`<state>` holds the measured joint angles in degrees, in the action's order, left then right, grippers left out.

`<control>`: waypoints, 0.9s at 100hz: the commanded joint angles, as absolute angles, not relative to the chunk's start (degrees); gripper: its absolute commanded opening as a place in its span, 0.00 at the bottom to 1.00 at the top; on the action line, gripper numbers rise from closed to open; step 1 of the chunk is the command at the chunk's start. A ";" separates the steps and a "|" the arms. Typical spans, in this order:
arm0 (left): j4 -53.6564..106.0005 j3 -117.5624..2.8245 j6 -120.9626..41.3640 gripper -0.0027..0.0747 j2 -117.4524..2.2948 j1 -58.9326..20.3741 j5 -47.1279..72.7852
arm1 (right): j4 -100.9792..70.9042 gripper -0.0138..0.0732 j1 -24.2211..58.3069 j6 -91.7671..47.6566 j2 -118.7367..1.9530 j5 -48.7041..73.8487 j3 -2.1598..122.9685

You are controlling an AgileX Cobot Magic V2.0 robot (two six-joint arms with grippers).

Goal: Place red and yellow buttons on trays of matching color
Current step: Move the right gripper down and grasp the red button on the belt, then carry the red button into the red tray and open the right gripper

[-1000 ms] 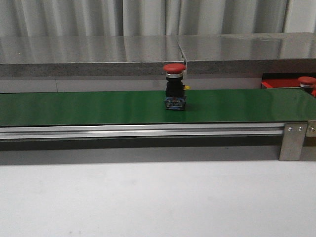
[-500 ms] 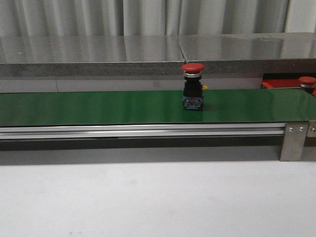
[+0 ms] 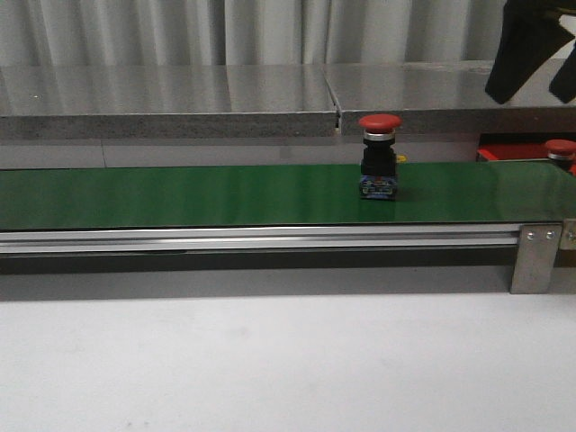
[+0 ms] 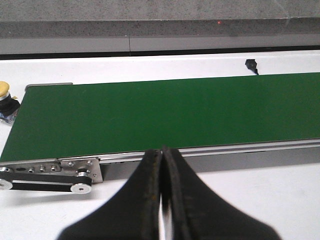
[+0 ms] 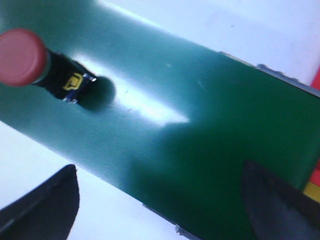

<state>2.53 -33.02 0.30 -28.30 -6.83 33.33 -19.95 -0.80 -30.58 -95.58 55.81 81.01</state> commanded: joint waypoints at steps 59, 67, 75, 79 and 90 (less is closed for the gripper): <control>3.05 -34.53 0.86 0.01 -28.53 -7.26 29.24 | -22.68 0.90 7.91 -40.56 -100.82 45.76 83.19; 3.05 -34.53 0.86 0.01 -28.53 -7.26 29.24 | -22.85 0.90 7.91 -40.56 -100.82 43.45 83.19; 3.05 -34.53 0.86 0.01 -28.53 -7.26 29.24 | -22.85 0.88 7.91 -40.56 -100.82 42.88 83.19; 3.05 -34.53 0.86 0.01 -28.53 -7.26 29.24 | -22.85 0.85 7.91 -40.56 -100.82 42.88 83.19; 3.05 -34.53 0.86 0.01 -28.53 -7.26 29.24 | -22.85 0.66 7.91 -40.56 -100.82 42.87 83.19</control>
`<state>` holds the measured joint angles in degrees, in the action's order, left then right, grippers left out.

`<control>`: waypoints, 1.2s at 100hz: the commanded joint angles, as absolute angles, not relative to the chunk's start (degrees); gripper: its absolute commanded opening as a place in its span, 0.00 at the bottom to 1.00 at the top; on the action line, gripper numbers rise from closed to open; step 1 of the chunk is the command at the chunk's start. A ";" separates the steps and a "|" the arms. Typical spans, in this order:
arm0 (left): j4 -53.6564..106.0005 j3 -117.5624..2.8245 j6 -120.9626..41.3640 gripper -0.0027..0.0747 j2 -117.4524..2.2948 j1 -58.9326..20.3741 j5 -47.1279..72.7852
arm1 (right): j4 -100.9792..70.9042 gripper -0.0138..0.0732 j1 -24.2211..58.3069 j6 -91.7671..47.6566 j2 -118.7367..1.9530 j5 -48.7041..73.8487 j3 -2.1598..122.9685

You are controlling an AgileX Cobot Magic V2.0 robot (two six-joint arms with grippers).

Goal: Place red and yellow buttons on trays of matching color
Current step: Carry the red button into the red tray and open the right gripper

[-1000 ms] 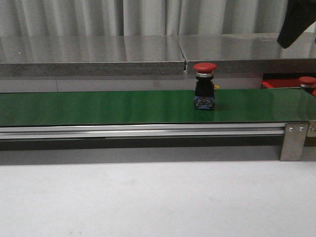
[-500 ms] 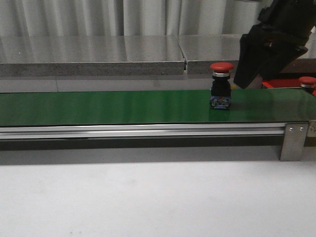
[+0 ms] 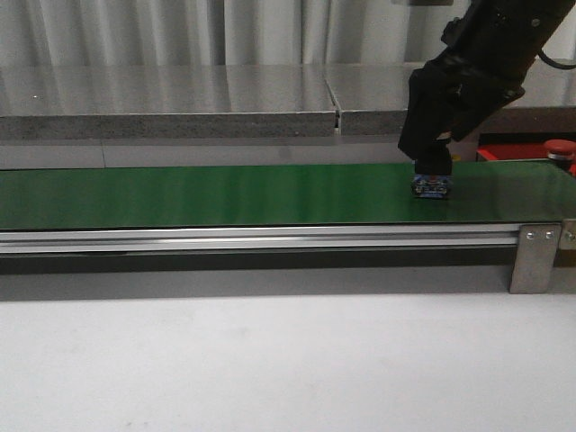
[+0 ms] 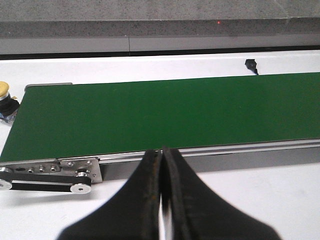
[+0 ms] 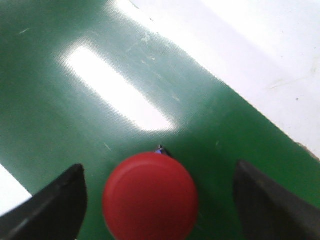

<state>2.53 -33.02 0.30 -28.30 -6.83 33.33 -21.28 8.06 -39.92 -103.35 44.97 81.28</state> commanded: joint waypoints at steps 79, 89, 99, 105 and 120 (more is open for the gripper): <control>3.05 -34.53 0.86 0.01 -28.53 -7.26 29.24 | -23.20 0.41 -2.09 -35.52 -95.06 35.30 83.19; 3.05 -34.53 0.86 0.01 -28.53 -7.26 29.24 | -23.30 0.41 -5.55 -31.00 -95.06 34.36 83.19; 3.05 -34.53 0.86 0.01 -28.53 -7.26 29.24 | -23.30 0.41 -8.79 -27.74 -95.06 32.97 83.19; 3.05 -34.53 0.86 0.01 -28.53 -7.26 29.24 | -23.33 0.41 -10.62 -26.24 -95.06 31.86 83.19; 3.05 -34.53 0.86 0.01 -28.53 -7.26 29.24 | -23.33 0.41 -14.13 -21.72 -95.06 28.84 83.19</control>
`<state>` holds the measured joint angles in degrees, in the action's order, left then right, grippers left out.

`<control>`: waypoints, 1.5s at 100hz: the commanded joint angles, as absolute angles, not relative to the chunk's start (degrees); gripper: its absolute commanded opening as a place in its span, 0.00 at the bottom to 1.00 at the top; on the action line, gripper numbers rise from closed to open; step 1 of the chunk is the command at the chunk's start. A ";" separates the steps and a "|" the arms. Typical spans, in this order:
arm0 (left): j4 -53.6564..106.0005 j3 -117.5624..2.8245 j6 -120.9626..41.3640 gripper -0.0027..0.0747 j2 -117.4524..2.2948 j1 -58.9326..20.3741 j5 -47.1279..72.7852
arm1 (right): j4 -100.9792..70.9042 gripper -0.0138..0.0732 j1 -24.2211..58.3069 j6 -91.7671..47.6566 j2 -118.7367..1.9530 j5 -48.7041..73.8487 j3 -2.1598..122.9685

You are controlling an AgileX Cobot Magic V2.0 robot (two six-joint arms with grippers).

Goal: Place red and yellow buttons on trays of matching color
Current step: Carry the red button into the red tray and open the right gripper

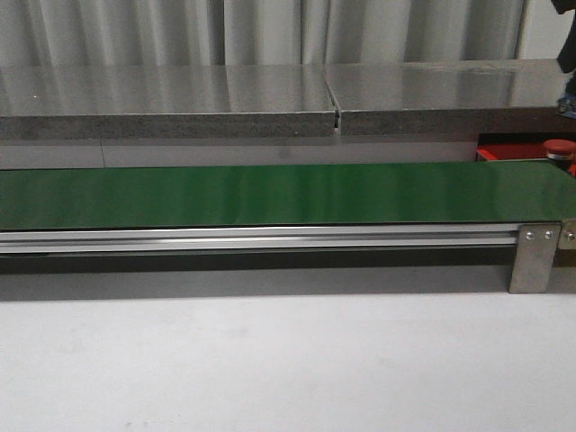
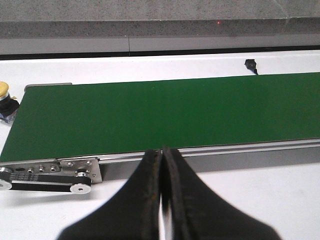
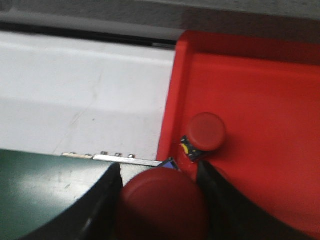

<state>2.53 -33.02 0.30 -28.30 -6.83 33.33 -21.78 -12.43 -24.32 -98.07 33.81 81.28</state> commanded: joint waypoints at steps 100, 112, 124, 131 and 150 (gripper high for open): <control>3.05 -34.53 0.86 0.01 -28.53 -7.26 29.24 | -23.32 0.41 -20.37 -9.98 -110.96 23.22 91.00; 3.05 -34.53 0.86 0.01 -28.53 -7.26 29.24 | -23.32 0.41 -20.37 -9.98 -112.66 22.13 91.57; 3.05 -34.53 0.86 0.01 -28.53 -7.26 29.13 | -23.32 0.41 -20.37 -9.98 -114.27 21.12 91.57; 3.05 -34.53 0.86 0.01 -28.53 -7.26 29.13 | -23.32 0.41 -20.37 -9.98 -114.94 20.64 91.57; 3.05 -34.53 0.86 0.01 -28.53 -7.26 29.13 | -23.39 0.41 -20.37 -9.98 -115.69 19.81 91.57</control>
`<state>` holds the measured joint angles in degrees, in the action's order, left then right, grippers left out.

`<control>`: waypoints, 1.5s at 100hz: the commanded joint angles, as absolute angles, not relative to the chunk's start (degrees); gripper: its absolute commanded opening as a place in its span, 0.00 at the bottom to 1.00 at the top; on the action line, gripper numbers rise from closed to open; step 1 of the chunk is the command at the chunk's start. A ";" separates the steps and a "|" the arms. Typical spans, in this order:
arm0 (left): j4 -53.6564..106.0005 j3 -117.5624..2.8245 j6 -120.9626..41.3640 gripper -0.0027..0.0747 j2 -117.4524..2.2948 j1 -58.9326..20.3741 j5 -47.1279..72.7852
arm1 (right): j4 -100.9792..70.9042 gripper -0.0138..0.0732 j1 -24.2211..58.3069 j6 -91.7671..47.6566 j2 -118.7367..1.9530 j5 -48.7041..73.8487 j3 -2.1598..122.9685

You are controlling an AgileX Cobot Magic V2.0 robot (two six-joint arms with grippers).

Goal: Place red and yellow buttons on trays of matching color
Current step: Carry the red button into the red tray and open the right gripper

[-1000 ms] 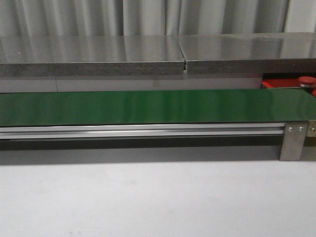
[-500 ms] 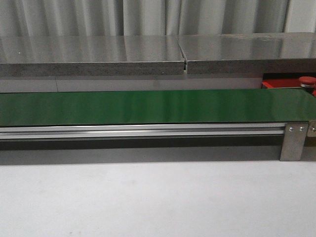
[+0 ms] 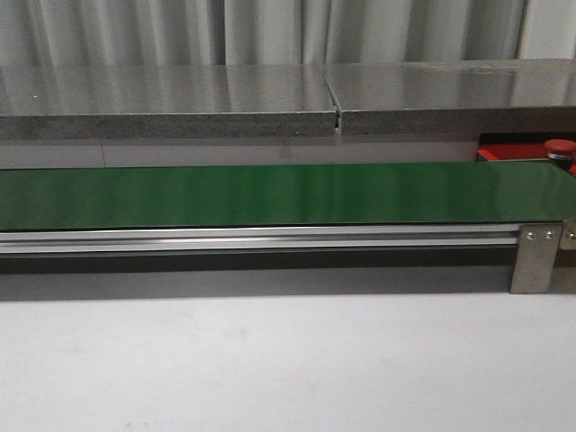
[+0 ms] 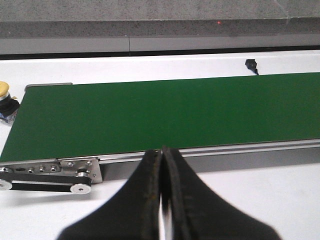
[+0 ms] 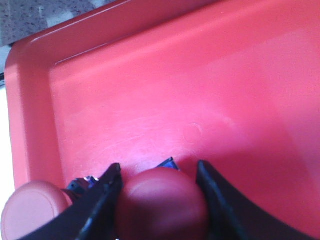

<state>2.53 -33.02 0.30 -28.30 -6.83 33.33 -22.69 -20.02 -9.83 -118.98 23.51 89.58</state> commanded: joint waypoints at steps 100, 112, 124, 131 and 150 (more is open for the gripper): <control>3.05 -34.53 0.86 0.01 -28.53 -7.26 29.13 | -18.53 0.42 -18.95 -13.61 -108.47 28.98 91.33; 3.05 -34.53 0.86 0.01 -28.53 -7.26 29.13 | -13.36 0.16 -16.82 -13.60 -105.93 30.16 90.35; 3.05 -34.53 0.86 0.01 -28.53 -7.26 29.13 | -9.05 0.08 -14.22 -13.60 -102.56 30.14 88.30; 3.05 -34.53 0.86 0.01 -28.53 -7.26 29.13 | -7.40 0.08 -12.72 -13.60 -100.60 29.93 86.83; 3.05 -34.53 0.86 0.01 -28.53 -7.26 29.13 | -5.72 0.08 -8.75 -13.60 -94.45 28.97 81.07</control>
<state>2.53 -33.02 0.30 -28.30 -6.83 33.33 -6.73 -10.06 -12.85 -100.12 32.08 82.01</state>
